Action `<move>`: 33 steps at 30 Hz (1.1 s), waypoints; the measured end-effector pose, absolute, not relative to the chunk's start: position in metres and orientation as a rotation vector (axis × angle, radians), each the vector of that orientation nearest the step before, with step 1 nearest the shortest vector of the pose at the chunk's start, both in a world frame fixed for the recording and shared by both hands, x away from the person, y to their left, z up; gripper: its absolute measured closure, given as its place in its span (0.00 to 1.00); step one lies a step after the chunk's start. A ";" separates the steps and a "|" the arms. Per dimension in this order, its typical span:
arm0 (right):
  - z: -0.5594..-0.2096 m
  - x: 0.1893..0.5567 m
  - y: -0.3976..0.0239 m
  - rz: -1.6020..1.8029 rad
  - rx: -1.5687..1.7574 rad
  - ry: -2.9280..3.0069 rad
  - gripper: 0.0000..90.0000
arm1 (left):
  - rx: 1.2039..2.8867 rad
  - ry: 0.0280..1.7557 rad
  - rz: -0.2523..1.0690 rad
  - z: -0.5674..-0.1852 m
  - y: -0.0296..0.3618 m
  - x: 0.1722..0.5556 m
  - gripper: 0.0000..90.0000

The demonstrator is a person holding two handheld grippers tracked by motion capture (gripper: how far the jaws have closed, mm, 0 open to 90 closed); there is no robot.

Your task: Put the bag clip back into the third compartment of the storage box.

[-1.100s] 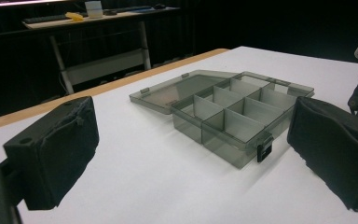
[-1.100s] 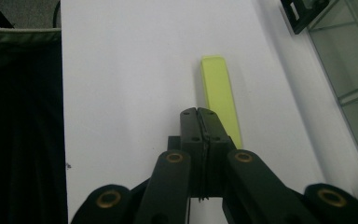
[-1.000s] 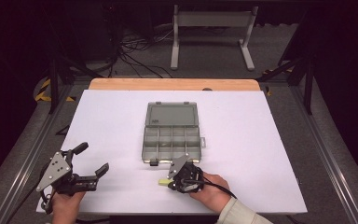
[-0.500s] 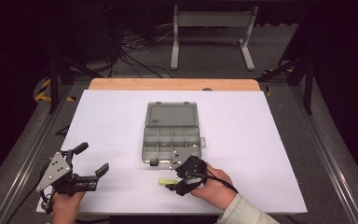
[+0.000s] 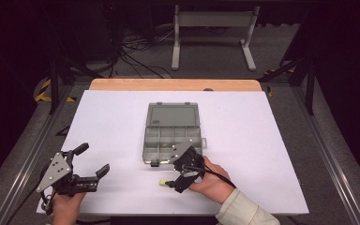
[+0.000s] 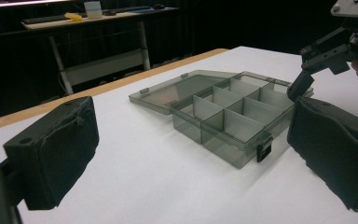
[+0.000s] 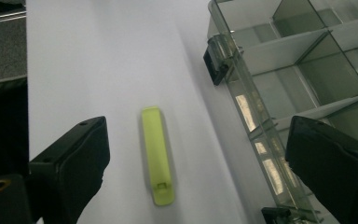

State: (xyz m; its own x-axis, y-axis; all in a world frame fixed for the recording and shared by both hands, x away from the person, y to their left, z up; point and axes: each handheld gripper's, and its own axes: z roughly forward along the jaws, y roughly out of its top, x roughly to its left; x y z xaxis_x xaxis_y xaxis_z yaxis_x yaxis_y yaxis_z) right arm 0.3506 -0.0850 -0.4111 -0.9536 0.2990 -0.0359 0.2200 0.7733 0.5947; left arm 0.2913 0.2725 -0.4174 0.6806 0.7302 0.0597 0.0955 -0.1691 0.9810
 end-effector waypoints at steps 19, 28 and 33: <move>-0.430 0.348 -0.068 0.844 0.328 2.909 0.18 | 1.674 0.676 0.645 -0.418 0.272 0.292 0.03; -0.435 0.347 -0.063 0.816 0.245 2.948 0.46 | 1.672 0.677 0.643 -0.418 0.272 0.292 0.03; -0.436 0.345 -0.061 0.812 0.211 2.952 0.65 | 1.676 0.674 0.642 -0.418 0.272 0.292 0.03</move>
